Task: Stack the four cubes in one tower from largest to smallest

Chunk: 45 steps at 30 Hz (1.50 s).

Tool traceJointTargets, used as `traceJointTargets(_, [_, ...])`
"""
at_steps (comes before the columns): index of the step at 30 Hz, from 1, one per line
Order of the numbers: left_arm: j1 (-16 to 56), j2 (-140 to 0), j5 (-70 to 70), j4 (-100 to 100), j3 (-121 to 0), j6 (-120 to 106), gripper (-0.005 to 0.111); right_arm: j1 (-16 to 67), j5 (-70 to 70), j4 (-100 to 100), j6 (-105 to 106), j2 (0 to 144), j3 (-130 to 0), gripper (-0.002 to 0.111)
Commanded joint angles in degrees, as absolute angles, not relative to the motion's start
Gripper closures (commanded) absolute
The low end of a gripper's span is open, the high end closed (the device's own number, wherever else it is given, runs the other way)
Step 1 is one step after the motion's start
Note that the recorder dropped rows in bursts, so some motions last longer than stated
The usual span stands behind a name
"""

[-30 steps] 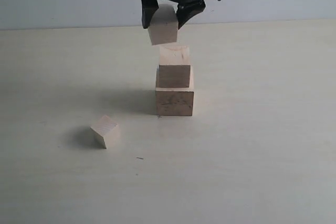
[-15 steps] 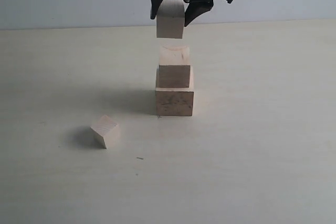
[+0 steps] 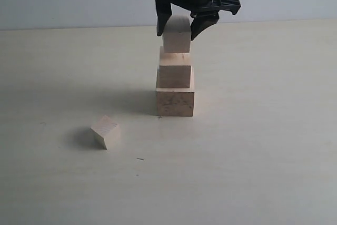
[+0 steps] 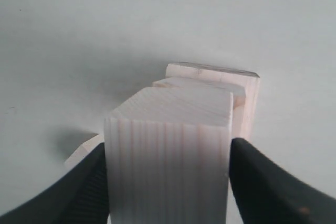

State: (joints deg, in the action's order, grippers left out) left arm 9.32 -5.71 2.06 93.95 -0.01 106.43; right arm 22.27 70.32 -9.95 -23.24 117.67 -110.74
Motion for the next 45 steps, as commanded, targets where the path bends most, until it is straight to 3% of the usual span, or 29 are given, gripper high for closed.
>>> traceJointTargets(1, [9.7, -5.5, 2.7, 94.1, 0.0, 106.7, 0.107, 22.0, 70.0, -10.5, -22.5, 116.9, -110.6, 0.084])
traceJointTargets(45, [9.7, -5.5, 2.7, 94.1, 0.0, 106.5, 0.107, 22.0, 70.0, -12.9, -23.6, 118.1, -110.6, 0.084])
